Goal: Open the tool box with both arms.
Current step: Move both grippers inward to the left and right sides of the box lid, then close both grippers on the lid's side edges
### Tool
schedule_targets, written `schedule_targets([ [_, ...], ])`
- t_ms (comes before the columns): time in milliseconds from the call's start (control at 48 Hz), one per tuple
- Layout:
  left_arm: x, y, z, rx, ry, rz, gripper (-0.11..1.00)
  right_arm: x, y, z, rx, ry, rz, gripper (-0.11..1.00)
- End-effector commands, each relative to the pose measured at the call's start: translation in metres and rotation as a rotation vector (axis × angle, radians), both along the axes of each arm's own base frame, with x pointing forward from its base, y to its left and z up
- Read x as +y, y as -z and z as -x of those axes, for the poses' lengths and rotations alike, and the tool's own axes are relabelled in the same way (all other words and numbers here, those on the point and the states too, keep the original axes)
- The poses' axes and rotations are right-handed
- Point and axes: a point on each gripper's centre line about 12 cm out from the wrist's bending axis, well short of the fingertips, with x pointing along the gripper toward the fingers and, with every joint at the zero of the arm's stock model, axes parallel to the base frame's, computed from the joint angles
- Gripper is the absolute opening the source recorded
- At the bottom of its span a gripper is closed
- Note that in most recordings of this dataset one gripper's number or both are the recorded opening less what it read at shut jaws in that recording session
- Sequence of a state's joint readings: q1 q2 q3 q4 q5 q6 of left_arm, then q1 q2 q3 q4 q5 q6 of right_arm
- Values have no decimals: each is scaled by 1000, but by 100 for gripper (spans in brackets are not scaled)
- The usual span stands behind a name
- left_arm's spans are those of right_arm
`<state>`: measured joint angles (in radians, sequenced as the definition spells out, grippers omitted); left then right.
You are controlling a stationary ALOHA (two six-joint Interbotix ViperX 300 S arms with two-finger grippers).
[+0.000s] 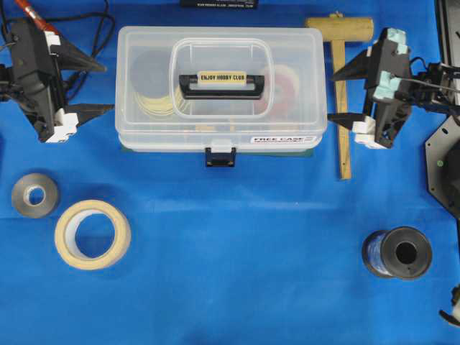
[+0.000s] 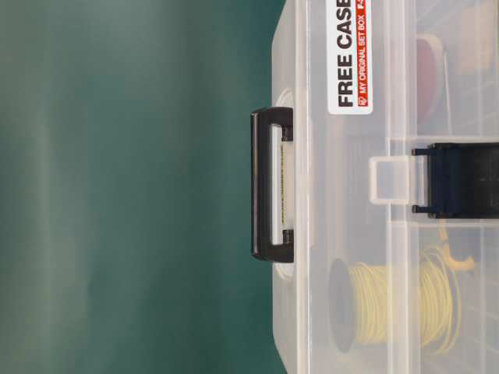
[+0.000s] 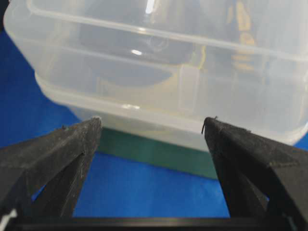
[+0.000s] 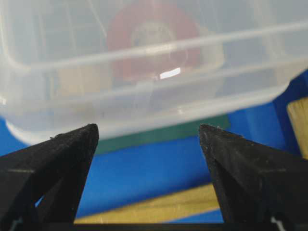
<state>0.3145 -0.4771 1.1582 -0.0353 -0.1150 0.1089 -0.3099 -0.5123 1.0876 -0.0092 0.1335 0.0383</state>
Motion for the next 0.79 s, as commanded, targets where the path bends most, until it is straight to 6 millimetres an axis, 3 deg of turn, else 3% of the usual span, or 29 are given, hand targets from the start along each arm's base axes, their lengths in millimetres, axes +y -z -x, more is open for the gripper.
schedule_targets([
  [0,4,-8,-9,-25,-4,-6,90,-3,-10,-10,-41,1,12,83],
  [375,6,-11,-18,-23,-2,-8,90,-6,-16,-18,-60,2,18,83],
  [770,5,-39,-15,-75,3,-27,90,-5,-52,-16,-127,1,41,83],
])
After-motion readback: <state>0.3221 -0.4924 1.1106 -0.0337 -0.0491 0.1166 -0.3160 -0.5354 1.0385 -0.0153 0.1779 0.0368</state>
